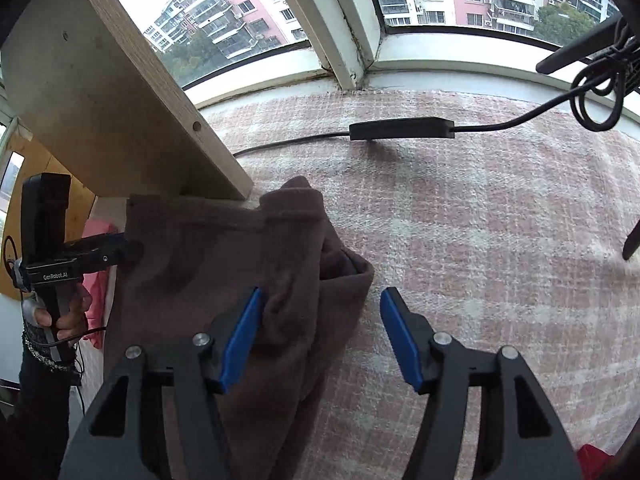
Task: Fold clothes
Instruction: 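Lay the hem onto the hood with both tools and release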
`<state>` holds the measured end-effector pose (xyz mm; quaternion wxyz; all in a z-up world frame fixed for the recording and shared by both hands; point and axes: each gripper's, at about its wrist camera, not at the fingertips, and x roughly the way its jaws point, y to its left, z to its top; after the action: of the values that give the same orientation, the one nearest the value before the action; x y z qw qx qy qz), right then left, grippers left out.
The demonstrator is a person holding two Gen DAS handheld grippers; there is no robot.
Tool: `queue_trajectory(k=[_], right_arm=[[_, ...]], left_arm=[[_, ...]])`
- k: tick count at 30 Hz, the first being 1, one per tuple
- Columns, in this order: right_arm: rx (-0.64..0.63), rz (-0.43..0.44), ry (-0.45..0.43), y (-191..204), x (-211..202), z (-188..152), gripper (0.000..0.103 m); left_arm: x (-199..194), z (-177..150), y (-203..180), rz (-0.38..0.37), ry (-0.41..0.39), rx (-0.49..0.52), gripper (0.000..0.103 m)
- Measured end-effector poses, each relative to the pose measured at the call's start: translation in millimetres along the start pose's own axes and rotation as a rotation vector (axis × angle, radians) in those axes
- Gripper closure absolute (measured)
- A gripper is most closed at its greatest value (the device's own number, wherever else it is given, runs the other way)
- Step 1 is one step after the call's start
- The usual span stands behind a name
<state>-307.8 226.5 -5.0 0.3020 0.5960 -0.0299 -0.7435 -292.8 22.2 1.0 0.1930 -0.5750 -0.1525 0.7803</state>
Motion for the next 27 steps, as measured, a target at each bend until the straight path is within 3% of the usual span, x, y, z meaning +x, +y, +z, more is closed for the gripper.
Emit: queue_trajectory(k=[4, 6, 8, 10, 13, 17, 22, 23, 25, 27], right_arm=[[-0.031, 0.055, -0.024, 3.4, 6.6, 1.4, 0.042], [-0.035, 0.073, -0.038, 4.5, 7.5, -0.9, 0.054], [-0.040, 0.096, -0.061, 6.2, 5.2, -4.2, 0.078], [-0.041, 0.099, -0.089, 10.7, -3.5, -7.7, 0.084], [-0.082, 0.105, -0.149, 28.5, -37.7, -16.2, 0.086], [-0.197, 0.102, -0.257, 67.3, -110.1, -35.0, 0.086], [-0.345, 0.039, -0.431, 121.1, -209.4, -76.2, 0.086], [-0.367, 0.018, -0.434, 128.5, -216.7, -88.1, 0.086], [-0.406, -0.025, -0.392, 137.8, -219.3, -116.6, 0.083], [-0.408, -0.059, -0.328, 135.2, -217.4, -151.1, 0.072]], left_arm=[[6.0, 3.2, -11.5, 0.008, -0.010, 0.056, 0.047], [6.7, 2.1, -13.3, -0.004, -0.023, 0.055, 0.059], [7.1, 0.9, -14.0, -0.022, -0.039, 0.044, 0.070], [0.0, -0.3, -14.6, -0.042, -0.054, 0.016, 0.077], [-33.0, -7.6, -29.5, -0.054, -0.107, 0.037, 0.079], [-108.4, -24.4, -68.5, -0.081, -0.210, 0.117, 0.079], [-219.0, -65.3, -136.3, -0.050, -0.402, 0.281, 0.079], [-234.5, -79.4, -148.4, -0.035, -0.429, 0.326, 0.079], [-253.7, -119.9, -161.4, 0.024, -0.430, 0.406, 0.074], [-251.2, -179.8, -157.3, 0.095, -0.333, 0.454, 0.071]])
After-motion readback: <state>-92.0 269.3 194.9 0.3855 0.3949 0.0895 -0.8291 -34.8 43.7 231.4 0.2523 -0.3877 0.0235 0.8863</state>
